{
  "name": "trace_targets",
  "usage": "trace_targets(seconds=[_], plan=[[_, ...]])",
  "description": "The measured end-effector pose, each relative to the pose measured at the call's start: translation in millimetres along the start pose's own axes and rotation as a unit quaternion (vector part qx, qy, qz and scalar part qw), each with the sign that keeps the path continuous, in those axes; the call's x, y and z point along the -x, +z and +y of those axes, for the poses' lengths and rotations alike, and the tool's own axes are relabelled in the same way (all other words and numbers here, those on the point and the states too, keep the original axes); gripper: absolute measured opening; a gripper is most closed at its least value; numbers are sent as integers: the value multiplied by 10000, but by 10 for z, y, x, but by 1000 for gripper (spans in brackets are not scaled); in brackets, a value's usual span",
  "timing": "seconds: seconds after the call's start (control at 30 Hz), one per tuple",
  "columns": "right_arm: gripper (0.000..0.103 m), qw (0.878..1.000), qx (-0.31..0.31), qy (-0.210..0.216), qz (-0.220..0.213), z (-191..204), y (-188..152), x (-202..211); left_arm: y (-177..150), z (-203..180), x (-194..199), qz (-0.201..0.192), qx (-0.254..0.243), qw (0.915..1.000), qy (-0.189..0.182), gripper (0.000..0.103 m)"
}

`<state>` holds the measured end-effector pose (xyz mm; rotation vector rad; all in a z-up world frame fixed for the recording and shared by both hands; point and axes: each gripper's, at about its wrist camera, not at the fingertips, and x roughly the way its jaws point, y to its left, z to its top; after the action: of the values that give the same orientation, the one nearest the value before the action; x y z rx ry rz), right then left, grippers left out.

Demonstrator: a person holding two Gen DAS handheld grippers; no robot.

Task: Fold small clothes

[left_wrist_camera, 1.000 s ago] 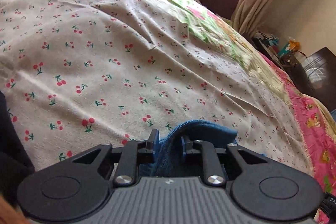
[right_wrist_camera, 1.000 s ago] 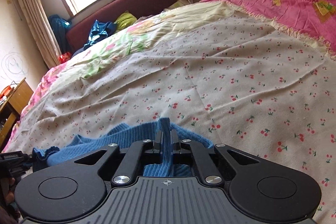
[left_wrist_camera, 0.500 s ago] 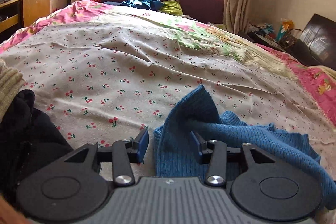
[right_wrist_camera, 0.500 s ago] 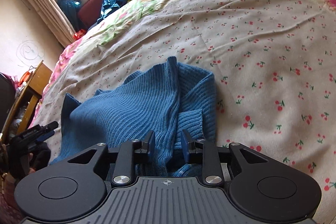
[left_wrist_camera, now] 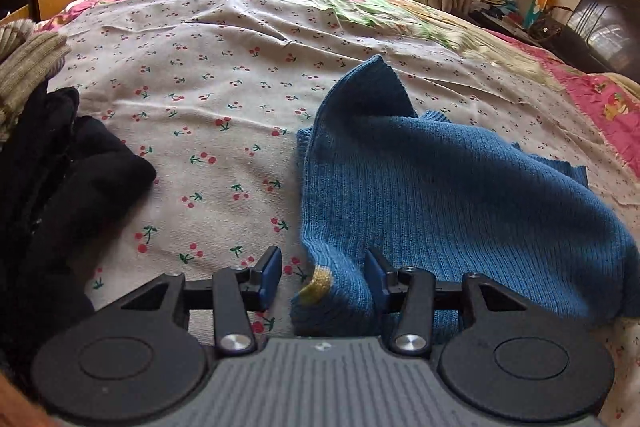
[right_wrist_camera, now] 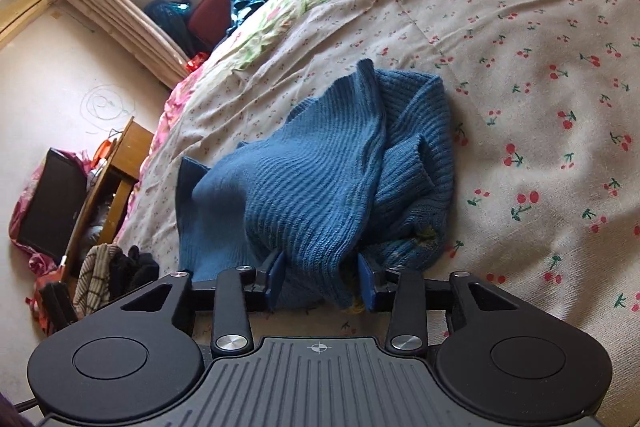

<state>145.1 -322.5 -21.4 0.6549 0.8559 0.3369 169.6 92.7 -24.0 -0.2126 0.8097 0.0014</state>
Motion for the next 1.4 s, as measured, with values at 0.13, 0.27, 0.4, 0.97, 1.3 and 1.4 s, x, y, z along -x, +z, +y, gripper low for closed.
trace_targets(seconds=[0.13, 0.27, 0.4, 0.97, 1.3, 1.4], plan=[[44, 9983, 584, 21, -84, 155, -11, 33, 13, 7, -30, 50, 107, 9998, -133, 58], [44, 9848, 1553, -716, -303, 223, -71, -151, 2, 77, -35, 76, 245, 9994, -218, 58], [27, 9869, 1499, -600, 28, 98, -42, -221, -7, 62, -7, 138, 62, 9996, -255, 59], [15, 9708, 1640, -1075, 1379, 105, -26, -37, -207, -31, 269, 471, -693, 9954, -469, 63], [31, 9771, 1898, -933, 233, 680, 300, 63, -131, 170, 113, 223, 207, 9978, -596, 63], [31, 9773, 1952, -740, 365, 884, 329, -259, -194, 209, 140, 124, 270, 9970, -715, 59]])
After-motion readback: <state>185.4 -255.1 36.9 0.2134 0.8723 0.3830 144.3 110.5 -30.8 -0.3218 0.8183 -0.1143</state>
